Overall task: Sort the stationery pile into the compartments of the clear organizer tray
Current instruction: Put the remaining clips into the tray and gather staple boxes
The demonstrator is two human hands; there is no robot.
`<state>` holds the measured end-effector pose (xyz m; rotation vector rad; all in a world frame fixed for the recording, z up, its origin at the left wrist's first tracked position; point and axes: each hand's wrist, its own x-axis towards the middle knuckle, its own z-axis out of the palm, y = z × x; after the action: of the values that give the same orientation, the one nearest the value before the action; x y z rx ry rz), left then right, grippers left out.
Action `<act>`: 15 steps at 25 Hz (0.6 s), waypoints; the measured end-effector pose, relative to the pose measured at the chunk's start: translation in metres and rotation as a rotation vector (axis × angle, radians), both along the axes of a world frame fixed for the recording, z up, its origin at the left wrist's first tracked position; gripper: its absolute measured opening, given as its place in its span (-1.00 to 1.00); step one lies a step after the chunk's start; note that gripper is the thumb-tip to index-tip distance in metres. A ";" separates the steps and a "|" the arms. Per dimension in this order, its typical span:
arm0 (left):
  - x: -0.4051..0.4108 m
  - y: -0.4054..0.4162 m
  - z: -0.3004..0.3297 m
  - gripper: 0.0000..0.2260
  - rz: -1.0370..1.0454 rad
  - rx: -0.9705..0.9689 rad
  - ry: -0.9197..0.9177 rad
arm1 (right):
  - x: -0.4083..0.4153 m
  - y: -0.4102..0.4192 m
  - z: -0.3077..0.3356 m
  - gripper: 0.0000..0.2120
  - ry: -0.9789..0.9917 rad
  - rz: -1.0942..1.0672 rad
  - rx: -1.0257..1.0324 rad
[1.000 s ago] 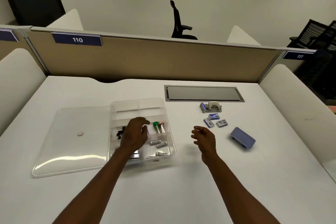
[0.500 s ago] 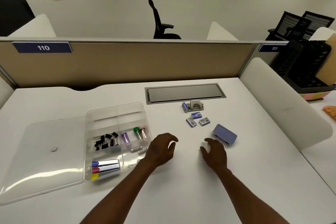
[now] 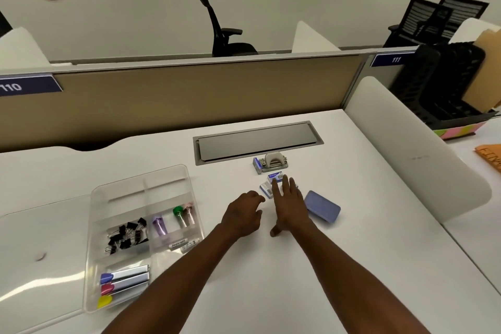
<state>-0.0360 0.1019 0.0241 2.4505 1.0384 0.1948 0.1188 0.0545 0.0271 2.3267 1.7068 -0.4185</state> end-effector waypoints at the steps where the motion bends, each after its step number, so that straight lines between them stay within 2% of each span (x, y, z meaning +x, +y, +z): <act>1: 0.007 0.004 0.000 -0.59 0.009 -0.007 0.019 | 0.002 0.006 -0.001 0.43 -0.018 -0.015 -0.026; 5: 0.030 0.018 0.000 -0.54 0.031 0.018 0.071 | 0.007 0.017 -0.006 0.43 -0.006 -0.059 -0.099; 9: 0.044 0.032 -0.006 -0.48 0.084 -0.029 0.149 | 0.005 0.007 -0.005 0.41 0.013 -0.020 -0.010; 13: 0.047 0.033 -0.014 -0.63 0.060 0.004 0.163 | 0.007 -0.010 -0.009 0.31 0.073 0.003 0.097; 15: 0.042 0.031 -0.016 -0.71 0.110 0.034 0.112 | 0.013 -0.016 -0.014 0.16 0.187 -0.009 0.142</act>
<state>0.0064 0.1325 0.0079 2.4603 1.2293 0.1131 0.1314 0.0388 0.0136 2.4641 1.8664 -0.5491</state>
